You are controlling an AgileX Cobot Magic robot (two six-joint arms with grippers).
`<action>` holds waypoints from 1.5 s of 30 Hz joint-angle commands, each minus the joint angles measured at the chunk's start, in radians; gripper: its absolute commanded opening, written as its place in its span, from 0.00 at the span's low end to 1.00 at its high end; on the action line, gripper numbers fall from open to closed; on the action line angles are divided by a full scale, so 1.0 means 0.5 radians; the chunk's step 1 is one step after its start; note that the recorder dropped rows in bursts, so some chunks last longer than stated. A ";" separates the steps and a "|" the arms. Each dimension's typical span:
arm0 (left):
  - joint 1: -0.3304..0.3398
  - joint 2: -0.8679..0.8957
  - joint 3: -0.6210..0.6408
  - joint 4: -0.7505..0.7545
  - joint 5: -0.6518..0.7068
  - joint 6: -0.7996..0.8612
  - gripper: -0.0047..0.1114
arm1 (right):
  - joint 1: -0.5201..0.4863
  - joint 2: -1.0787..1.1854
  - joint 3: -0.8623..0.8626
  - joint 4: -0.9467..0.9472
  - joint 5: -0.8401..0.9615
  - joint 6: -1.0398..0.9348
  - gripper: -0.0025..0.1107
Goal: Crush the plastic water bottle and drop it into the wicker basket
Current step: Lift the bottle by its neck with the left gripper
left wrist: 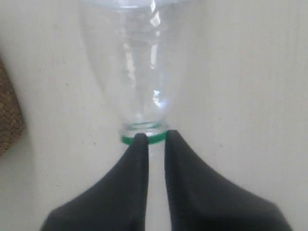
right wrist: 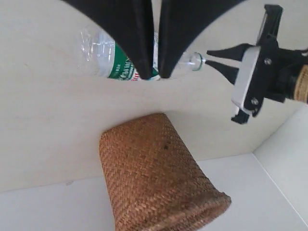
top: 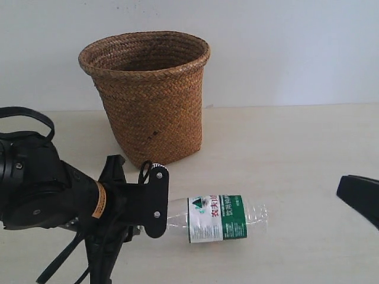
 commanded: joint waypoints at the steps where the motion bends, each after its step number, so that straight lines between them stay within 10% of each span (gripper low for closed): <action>1: -0.014 -0.035 0.009 -0.060 0.113 0.002 0.07 | -0.250 -0.310 0.004 -0.002 -0.125 0.002 0.02; 20: 0.003 -0.073 0.009 -0.169 -0.054 0.295 0.08 | -0.610 -0.987 0.004 -0.002 -0.102 0.002 0.02; 27: 0.075 -0.007 0.009 -0.117 -0.129 0.303 0.52 | -0.994 -0.987 0.004 -0.002 -0.095 0.002 0.02; 45: 0.223 0.261 0.009 -0.125 -0.471 0.289 0.52 | -1.050 -0.987 0.004 -0.002 -0.084 0.002 0.02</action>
